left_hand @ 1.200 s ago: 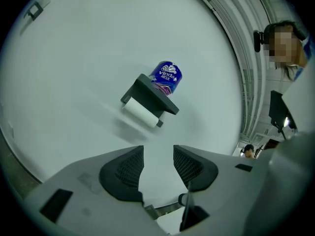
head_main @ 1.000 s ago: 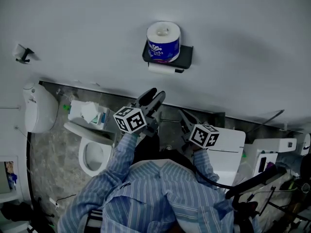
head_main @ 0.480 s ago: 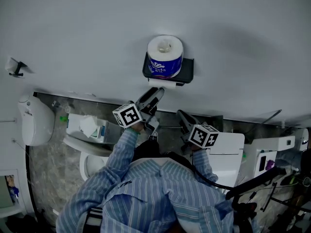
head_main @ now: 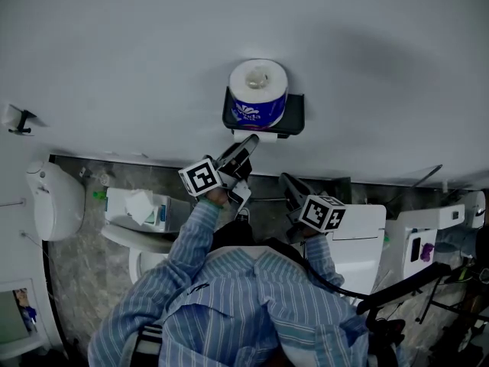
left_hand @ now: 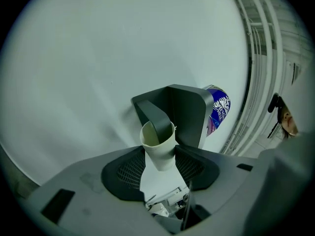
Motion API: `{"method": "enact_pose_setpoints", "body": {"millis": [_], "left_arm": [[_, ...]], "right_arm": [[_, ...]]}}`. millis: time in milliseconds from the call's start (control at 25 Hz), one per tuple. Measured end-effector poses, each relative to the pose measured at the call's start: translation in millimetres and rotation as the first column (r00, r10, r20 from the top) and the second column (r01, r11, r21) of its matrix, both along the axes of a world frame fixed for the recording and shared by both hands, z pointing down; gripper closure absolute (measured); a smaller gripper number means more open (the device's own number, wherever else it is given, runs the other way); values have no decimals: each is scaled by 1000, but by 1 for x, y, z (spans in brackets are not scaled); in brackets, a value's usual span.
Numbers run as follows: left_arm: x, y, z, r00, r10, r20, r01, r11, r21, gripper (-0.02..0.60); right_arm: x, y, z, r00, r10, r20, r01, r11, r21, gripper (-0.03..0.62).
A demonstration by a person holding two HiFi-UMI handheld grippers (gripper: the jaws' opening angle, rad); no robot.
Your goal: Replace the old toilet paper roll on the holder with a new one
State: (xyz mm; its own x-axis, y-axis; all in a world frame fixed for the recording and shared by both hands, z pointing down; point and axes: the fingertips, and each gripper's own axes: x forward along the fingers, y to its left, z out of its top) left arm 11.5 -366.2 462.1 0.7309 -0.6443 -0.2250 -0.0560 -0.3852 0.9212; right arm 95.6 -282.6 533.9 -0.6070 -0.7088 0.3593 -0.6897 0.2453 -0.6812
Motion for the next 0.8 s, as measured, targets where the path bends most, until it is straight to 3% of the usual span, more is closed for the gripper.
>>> {"method": "enact_pose_setpoints", "body": {"millis": [120,280,560,800], "left_arm": [[5,0,-1,1000,19,-14,-20,1000,-4,391],[20,3,4,997,67,33,-68,998,8,394],[54,8,4,987,155,44,-156,988,14,399],[88,3,-3,965,215,151,-234,965,116,400]], "right_arm": [[1,2,3,1000,13,3,-13,1000,-10,588],[10,6,7,999,38,2,-38,999,-23,588],[29,19,10,995,96,3,-96,995,-39,588],[53,32,14,987,159,-5,-159,986,-53,588]]}}
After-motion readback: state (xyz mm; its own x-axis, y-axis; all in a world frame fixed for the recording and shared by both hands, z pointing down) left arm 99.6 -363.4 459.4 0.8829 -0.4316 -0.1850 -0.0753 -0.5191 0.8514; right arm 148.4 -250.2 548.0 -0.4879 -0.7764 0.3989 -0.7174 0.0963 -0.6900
